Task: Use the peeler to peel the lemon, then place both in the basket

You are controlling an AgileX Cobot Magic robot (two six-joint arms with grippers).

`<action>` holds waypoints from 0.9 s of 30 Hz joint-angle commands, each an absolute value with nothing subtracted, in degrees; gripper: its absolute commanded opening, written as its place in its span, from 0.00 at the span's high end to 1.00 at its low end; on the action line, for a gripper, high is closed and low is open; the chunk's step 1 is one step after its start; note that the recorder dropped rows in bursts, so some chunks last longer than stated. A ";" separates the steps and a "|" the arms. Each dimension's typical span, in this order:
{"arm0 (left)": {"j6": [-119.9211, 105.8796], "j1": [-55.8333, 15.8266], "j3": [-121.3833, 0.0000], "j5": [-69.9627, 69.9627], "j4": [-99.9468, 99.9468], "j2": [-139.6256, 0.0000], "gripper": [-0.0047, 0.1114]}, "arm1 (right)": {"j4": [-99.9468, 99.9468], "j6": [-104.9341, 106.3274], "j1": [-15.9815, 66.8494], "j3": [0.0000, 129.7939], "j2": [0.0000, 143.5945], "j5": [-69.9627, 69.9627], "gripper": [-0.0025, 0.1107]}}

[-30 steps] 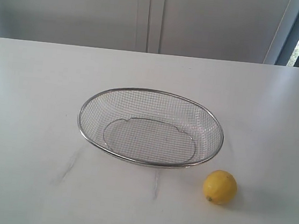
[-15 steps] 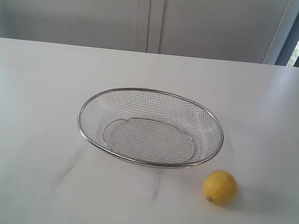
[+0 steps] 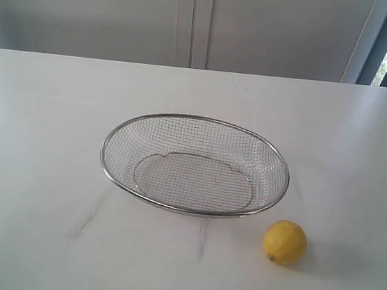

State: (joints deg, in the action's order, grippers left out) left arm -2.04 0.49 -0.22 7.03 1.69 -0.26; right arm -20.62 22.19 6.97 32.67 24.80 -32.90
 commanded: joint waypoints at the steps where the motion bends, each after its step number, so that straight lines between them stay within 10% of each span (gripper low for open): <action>1: -1.58 0.49 0.00 9.77 1.90 0.00 0.96 | -21.00 22.02 6.87 32.47 24.49 -31.89 0.98; 27: 45.06 0.49 -0.84 31.31 -9.41 0.00 0.96 | -21.00 20.39 6.87 32.47 24.49 -31.26 0.98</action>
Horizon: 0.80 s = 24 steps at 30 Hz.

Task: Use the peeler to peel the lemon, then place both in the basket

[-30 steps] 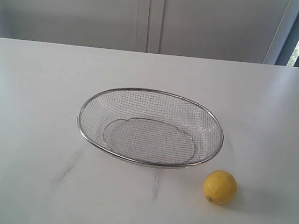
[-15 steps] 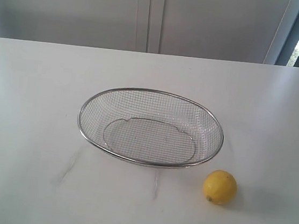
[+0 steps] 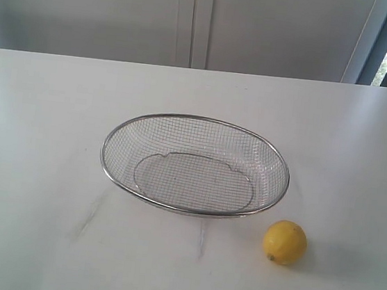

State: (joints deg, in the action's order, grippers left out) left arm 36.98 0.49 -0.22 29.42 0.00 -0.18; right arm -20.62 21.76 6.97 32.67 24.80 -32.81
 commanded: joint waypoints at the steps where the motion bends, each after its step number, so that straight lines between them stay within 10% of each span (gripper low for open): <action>1: 48.07 0.49 -1.77 31.31 -13.65 0.00 0.96 | -21.00 20.28 6.87 32.47 24.49 -30.92 0.98; 17: 103.45 0.49 -32.18 24.28 -99.95 -34.25 0.96 | -21.00 19.03 6.87 32.47 24.49 -30.16 0.98; 24: 97.15 0.49 -33.96 23.25 -99.95 -59.88 0.96 | -20.97 19.06 6.87 30.69 24.49 -28.96 0.98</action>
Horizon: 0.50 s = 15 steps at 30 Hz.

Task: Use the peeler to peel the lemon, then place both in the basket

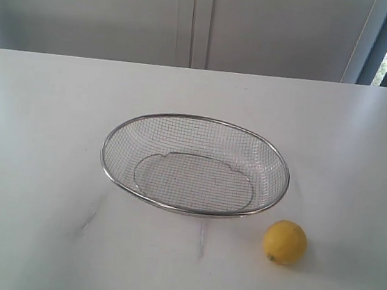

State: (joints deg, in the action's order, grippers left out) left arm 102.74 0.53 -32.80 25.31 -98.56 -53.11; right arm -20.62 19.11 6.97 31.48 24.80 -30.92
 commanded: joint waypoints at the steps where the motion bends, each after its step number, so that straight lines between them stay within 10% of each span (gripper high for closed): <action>1: 91.48 0.40 -34.55 18.85 -99.95 -62.13 0.96 | -20.97 19.06 6.87 30.69 24.49 -28.60 0.98; 9: 79.39 0.20 -34.66 -9.04 -99.32 -68.69 0.96 | -20.75 19.06 6.87 30.69 24.49 -27.92 0.98; 15: 48.68 -14.24 -38.97 -22.18 -68.96 -75.33 0.96 | -20.75 19.06 6.87 30.69 24.49 -27.56 0.98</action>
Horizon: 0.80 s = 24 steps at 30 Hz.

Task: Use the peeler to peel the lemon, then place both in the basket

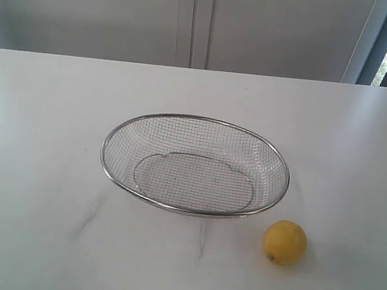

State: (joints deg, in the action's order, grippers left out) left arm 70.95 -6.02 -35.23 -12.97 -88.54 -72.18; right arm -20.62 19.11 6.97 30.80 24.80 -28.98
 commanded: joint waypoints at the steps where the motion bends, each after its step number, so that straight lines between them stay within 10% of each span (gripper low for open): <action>1: 39.57 -17.04 -40.67 -24.23 -60.36 -76.51 0.96 | -20.75 19.06 6.87 30.69 24.49 -27.56 0.98; 8: -4.58 -33.71 -51.52 -31.54 -12.11 -81.99 0.96 | -20.97 19.06 6.87 30.69 24.49 -27.20 0.98; 24: -4.59 -55.56 -73.97 -28.55 -3.15 -102.82 0.96 | -20.97 18.60 6.87 30.69 24.49 -26.82 0.98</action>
State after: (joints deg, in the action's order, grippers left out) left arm -5.01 -54.74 -70.85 -27.96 -5.25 -99.52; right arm -20.62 18.88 6.97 30.80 24.80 -28.15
